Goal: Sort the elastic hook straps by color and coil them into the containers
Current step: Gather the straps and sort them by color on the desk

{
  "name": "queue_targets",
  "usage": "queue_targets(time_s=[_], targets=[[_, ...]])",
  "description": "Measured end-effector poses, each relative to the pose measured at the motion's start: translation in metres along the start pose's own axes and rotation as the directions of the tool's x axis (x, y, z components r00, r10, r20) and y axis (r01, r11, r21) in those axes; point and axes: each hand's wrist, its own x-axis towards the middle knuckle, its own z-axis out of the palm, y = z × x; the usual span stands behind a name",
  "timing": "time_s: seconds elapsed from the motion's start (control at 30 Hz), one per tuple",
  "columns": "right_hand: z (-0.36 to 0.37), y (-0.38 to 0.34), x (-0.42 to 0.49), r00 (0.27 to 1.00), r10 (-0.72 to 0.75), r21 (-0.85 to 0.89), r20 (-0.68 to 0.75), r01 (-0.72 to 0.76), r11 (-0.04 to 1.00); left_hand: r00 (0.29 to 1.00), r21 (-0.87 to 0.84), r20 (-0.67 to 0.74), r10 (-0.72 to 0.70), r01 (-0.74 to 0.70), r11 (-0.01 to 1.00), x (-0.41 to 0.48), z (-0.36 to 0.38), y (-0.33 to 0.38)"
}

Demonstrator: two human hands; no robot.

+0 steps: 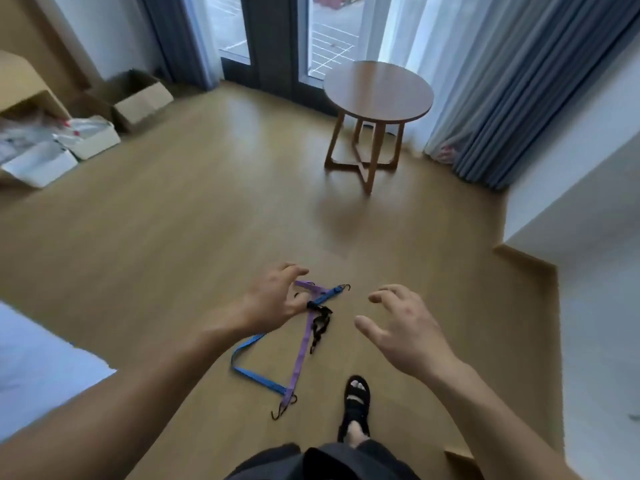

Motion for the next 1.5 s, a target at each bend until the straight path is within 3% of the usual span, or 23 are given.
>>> queue_targets(time_s=[0.2,0.43,0.67,0.83,1.0,1.17,1.3,1.43,1.5], targets=[[0.02,0.034,0.077,0.97,-0.127,0.036,0.209,0.122,0.992,0.962,-0.086,-0.026,-0.271,0.268,0.96,0.026,0.02,-0.022],[0.103,0.068,0.166,0.889,-0.13,0.005,0.44,0.142,0.99,0.825,-0.242,0.092,-0.557,0.561,0.791,0.072,0.101,-0.082],[0.296,0.103,0.231,0.788,-0.028,-0.021,0.615,0.052,0.998,0.669,-0.218,0.264,-0.695,0.743,0.632,0.117,0.238,-0.221],[0.467,0.14,0.273,0.724,0.114,-0.063,0.68,-0.097,0.993,0.63,-0.144,0.299,-0.717,0.772,0.619,0.172,0.347,-0.337],[0.617,0.185,0.32,0.686,0.298,-0.072,0.664,-0.338,0.938,0.657,-0.145,0.224,-0.72,0.753,0.642,0.232,0.447,-0.429],[0.717,0.22,0.369,0.746,0.449,-0.184,0.491,-0.415,0.891,0.683,-0.042,0.154,-0.714,0.727,0.686,0.282,0.525,-0.498],[0.756,0.24,0.388,0.817,0.5,-0.289,0.289,-0.424,0.859,0.714,0.184,0.084,-0.695,0.675,0.715,0.304,0.562,-0.538],[0.768,0.248,0.388,0.849,0.465,-0.153,0.251,-0.44,0.885,0.746,0.341,0.059,-0.663,0.609,0.716,0.316,0.573,-0.555],[0.765,0.248,0.387,0.823,0.492,-0.04,0.284,-0.502,0.864,0.73,0.237,0.156,-0.665,0.626,0.743,0.315,0.57,-0.546]])
